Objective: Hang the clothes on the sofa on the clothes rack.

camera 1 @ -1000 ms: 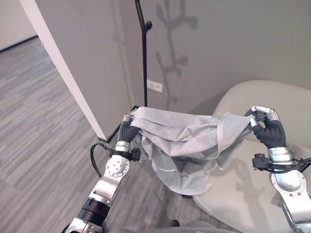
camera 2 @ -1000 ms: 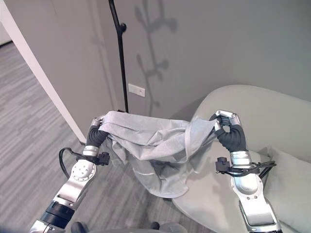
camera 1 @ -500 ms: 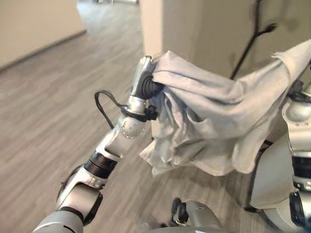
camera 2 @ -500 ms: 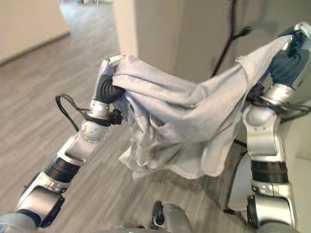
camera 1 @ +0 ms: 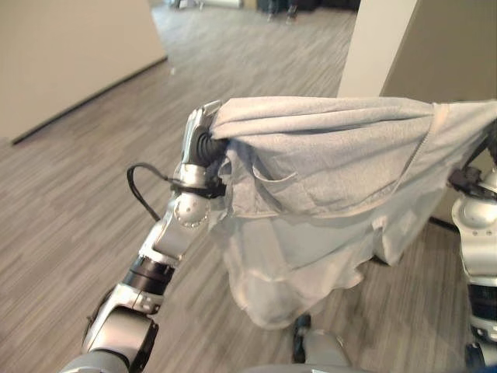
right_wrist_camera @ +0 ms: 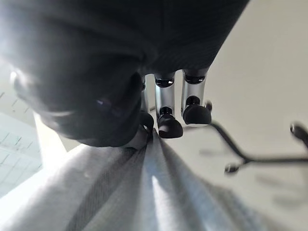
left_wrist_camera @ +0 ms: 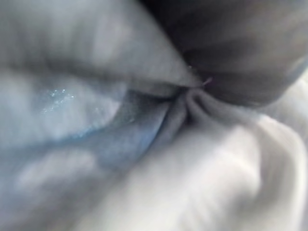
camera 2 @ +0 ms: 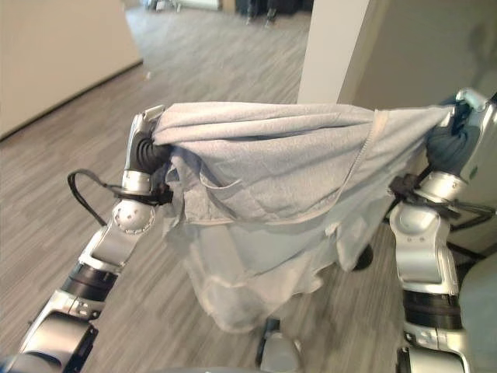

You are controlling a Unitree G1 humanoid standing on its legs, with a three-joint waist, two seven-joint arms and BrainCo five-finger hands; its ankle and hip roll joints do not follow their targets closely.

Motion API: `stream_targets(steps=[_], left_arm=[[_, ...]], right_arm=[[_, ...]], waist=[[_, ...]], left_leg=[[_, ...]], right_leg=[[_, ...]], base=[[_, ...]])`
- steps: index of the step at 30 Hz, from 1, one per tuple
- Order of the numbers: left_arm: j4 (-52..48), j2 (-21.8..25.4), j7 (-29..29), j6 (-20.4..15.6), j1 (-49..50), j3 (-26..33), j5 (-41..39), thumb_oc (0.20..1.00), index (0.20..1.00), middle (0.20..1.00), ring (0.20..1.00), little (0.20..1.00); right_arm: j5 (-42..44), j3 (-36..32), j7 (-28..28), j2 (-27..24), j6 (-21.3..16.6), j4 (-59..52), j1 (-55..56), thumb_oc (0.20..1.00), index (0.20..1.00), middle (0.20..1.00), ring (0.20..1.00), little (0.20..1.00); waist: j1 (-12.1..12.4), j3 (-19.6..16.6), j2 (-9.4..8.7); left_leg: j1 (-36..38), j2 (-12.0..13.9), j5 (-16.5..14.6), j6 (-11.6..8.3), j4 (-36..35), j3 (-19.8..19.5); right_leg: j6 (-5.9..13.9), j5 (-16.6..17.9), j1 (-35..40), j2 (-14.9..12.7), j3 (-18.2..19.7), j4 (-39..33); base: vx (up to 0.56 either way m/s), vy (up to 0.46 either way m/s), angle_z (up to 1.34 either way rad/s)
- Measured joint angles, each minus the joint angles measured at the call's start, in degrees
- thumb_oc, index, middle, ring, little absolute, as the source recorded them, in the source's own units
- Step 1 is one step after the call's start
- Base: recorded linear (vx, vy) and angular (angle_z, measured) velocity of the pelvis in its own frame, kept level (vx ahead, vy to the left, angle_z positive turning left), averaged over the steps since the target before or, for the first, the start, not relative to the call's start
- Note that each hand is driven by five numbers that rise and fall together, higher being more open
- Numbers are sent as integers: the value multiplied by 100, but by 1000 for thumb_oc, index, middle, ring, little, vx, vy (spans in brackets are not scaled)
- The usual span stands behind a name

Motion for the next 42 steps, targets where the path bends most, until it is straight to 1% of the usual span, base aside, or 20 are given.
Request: stream_targets(steps=[1, 2, 7, 11, 13, 16, 20, 24, 26, 27, 28, 29, 30, 32, 34, 35, 36, 38, 39, 42], left_arm=[[-39, -66, 0, -3, -20, 0, -3, 200, 200, 200, 200, 200], [1, -83, 0, -6, -111, -53, -13, 200, 200, 200, 200, 200], [173, 53, -4, 32, -182, -48, -127, 200, 200, 200, 200, 200], [161, 105, -9, 23, -251, -40, -212, 200, 200, 200, 200, 200], [165, 27, -33, 19, -203, -54, -227, 200, 200, 200, 200, 200], [159, -237, -98, -21, -228, -139, -221, 200, 200, 200, 200, 200], [143, -378, -244, -43, -174, -135, -217, 200, 200, 200, 200, 200], [60, -306, -251, -43, -36, -98, -219, 200, 200, 200, 200, 200], [-78, -179, -247, -39, 117, -80, -219, 200, 200, 200, 200, 200], [-54, -156, -249, -23, 158, -91, -221, 200, 200, 200, 200, 200], [-42, -142, -243, -25, 193, -97, -224, 200, 200, 200, 200, 200], [-40, -119, -242, -19, 342, -117, -226, 200, 200, 200, 200, 200], [-53, -61, -242, 9, 373, -116, -228, 200, 200, 200, 200, 200], [-181, 45, -231, 20, 432, -78, -239, 200, 200, 200, 200, 200], [-254, 60, -232, 10, 492, -17, -277, 200, 200, 200, 200, 200], [-270, 118, -232, 0, 583, 85, -318, 200, 200, 200, 200, 200], [-259, 186, -236, 9, 596, 124, -348, 200, 200, 200, 200, 200], [-247, 310, -239, 14, 796, 196, -456, 200, 200, 200, 200, 200], [-243, 283, -237, 22, 975, 235, -474, 200, 200, 200, 200, 200], [-243, 270, -232, -11, 1256, 238, -579, 200, 200, 200, 200, 200]], right_arm=[[1, 5, 30, -78, 6, 21, -5, 200, 200, 200, 200, 200], [-3, 88, 105, -164, -22, 22, -4, 200, 200, 200, 200, 200], [41, 138, 88, -176, -178, 53, -10, 200, 200, 200, 200, 200], [38, 124, 92, -177, -257, 61, 15, 200, 200, 200, 200, 200], [39, 103, 94, -155, -292, 60, 137, 200, 200, 200, 200, 200], [38, -129, 78, -253, -315, 48, 269, 200, 200, 200, 200, 200], [35, -397, 73, -218, -340, -182, 661, 200, 200, 200, 200, 200], [2, -320, 101, 63, -360, -408, 901, 200, 200, 200, 200, 200], [-84, -329, 116, 168, -362, -595, 942, 200, 200, 200, 200, 200], [-85, -311, 142, 315, -364, -590, 969, 200, 200, 200, 200, 200], [-86, -307, 143, 404, -368, -578, 976, 200, 200, 200, 200, 200], [-80, -295, 141, 436, -367, -543, 981, 200, 200, 200, 200, 200], [-84, -331, 144, 384, -378, -565, 977, 200, 200, 200, 200, 200], [-84, -337, 138, 236, -417, -583, 884, 200, 200, 200, 200, 200], [-82, -301, 141, 190, -442, -633, 858, 200, 200, 200, 200, 200], [-81, -150, 144, 192, -452, -698, 849, 200, 200, 200, 200, 200], [-82, -77, 148, 206, -488, -683, 836, 200, 200, 200, 200, 200], [-77, 150, 252, 207, -490, -661, 812, 200, 200, 200, 200, 200], [-74, 223, 298, 228, -484, -534, 761, 200, 200, 200, 200, 200], [-60, 408, 475, 257, -362, -331, 749, 200, 200, 200, 200, 200]], waist=[[-20, -11, 91], [17, -26, 126], [-152, -321, -119], [-158, -477, -46], [-49, -492, -69], [-81, -531, 221], [-148, -536, 563], [-208, -481, 254], [-191, -296, 287], [-269, -93, 215], [-236, -20, 303], [-173, 6, 400], [-153, 29, 462], [-92, -5, 439], [98, -31, 394], [279, -69, 271], [318, -79, 139], [527, -197, -75], [615, -202, 2], [699, -326, -43]], left_leg=[[-14, 225, 311, 9, -710, 4], [-108, 615, 1826, 134, -1342, -121], [345, 197, 1740, 222, -1552, -31], [447, 238, 1740, 222, -1543, 46], [162, 421, 1717, 195, -878, 15], [12, 584, 1669, 140, -841, -127], [343, 345, 1668, 148, -1734, -408], [324, -71, 1489, 403, -1724, -256], [259, -118, 1340, 720, -1656, -12], [319, -160, 1232, 843, -1500, 61], [293, 31, 1182, 928, -1377, 107], [279, 186, 1169, 1002, -1328, 361], [232, 321, 1216, 1074, -1329, 465], [243, 283, 1285, 1097, -1390, 527], [213, 263, 1283, 1084, -1341, 648], [194, 238, 1274, 1018, -1268, 741], [183, 198, 1269, 992, -1159, 841], [-76, 413, 1258, 876, -658, 1001], [-161, 755, 1345, 754, -421, 894], [-557, 1446, 1317, 730, 781, 750]], right_leg=[[154, 69, -22, 9, -4, 0], [1097, -60, 51, -79, 94, 38], [1696, -136, 723, -307, -54, -400], [1718, -180, 808, -237, 9, -448], [1650, -247, 832, -211, 78, -450], [1572, -307, 836, -61, -76, -471], [1626, -251, 821, -28, -179, -444], [1808, -15, 586, -414, 61, -264], [2145, 332, -105, -658, 254, 645], [2050, 721, -324, -684, 289, 1015], [2299, 432, -515, -691, 258, 1641], [2423, -20, -1078, -723, 156, 3257], [2170, -417, -1331, -832, 1, 4605], [1972, -661, -983, -1385, -396, 5227], [2107, -743, -397, -1693, -589, 4582], [2121, -577, 114, -1852, -701, 3633], [2150, -605, 253, -1958, -789, 3487], [2297, -762, 664, -1887, -866, 2483], [2059, -999, 806, -1552, -934, 2218], [1572, -1442, 739, -1154, -419, 2147]], base=[[88, -223, -46], [79, -209, -51], [67, -144, -3], [-1, -191, -12], [-21, -17, -17], [11, 94, 15], [-14, 151, 18], [-140, 231, -16], [-95, 297, -56], [-83, 197, -54], [-43, 104, -60], [-39, 18, -50], [-45, -84, -37], [-66, -288, -14], [-112, -509, -40], [-114, -587, -52], [-81, -636, -57], [-48, -658, -51], [-40, -622, -54], [-28, -545, -47]])
